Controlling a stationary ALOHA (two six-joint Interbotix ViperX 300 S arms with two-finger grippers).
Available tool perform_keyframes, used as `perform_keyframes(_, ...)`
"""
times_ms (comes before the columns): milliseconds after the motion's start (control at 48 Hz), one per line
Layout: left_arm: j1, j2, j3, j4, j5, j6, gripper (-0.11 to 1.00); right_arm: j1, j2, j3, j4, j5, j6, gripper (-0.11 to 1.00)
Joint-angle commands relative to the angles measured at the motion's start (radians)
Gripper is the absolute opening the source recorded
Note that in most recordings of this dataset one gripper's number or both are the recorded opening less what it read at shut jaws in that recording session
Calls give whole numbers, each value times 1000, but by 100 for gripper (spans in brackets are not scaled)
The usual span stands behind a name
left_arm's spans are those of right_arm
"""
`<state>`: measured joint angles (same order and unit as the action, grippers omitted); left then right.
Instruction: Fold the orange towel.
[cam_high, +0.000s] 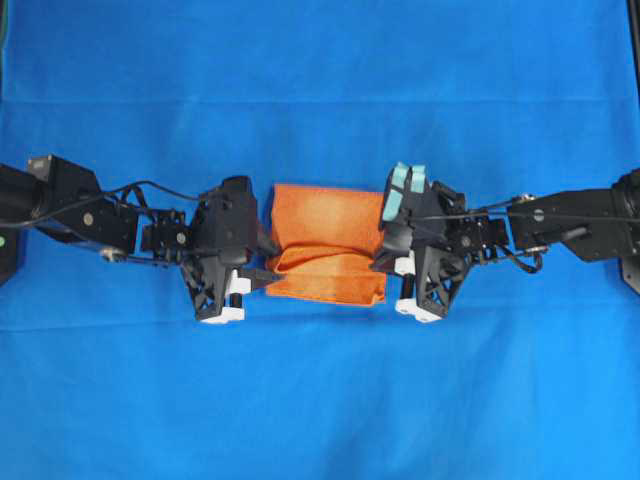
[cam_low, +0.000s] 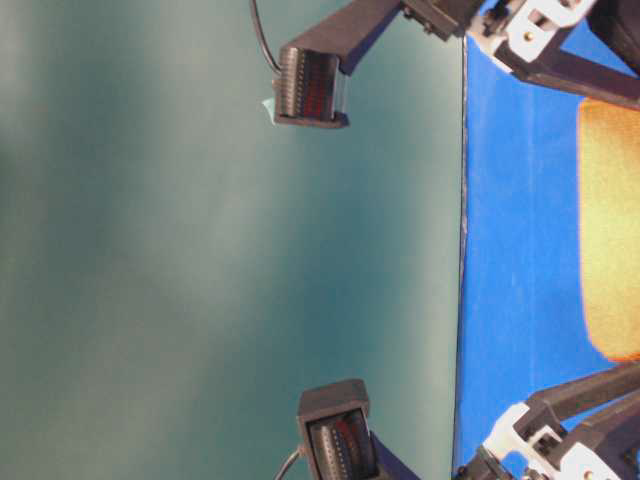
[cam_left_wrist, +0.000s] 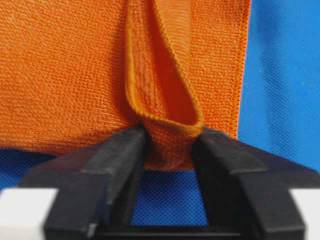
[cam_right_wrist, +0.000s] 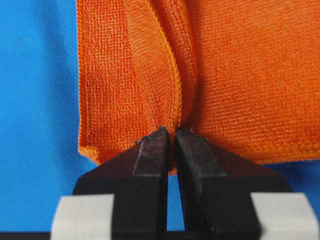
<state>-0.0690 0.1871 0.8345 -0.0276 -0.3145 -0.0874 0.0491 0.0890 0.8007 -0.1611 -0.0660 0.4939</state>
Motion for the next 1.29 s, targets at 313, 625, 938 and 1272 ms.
perform_keyframes(313, 0, -149, -12, -2, 49, 21, 61, 15, -84, -40, 9, 78, -15, 61)
perform_keyframes(625, 6, -431, 48, 2, 190, 28, 61, 15, -341, -11, -80, 202, -18, 61)
perform_keyframes(938, 35, -701, 230, 2, 152, 94, 61, -28, -611, 133, -152, 170, -18, 61)
perform_keyframes(1272, 44, -1062, 420, 2, 140, 95, 61, -86, -914, 347, -183, 94, -18, 61)
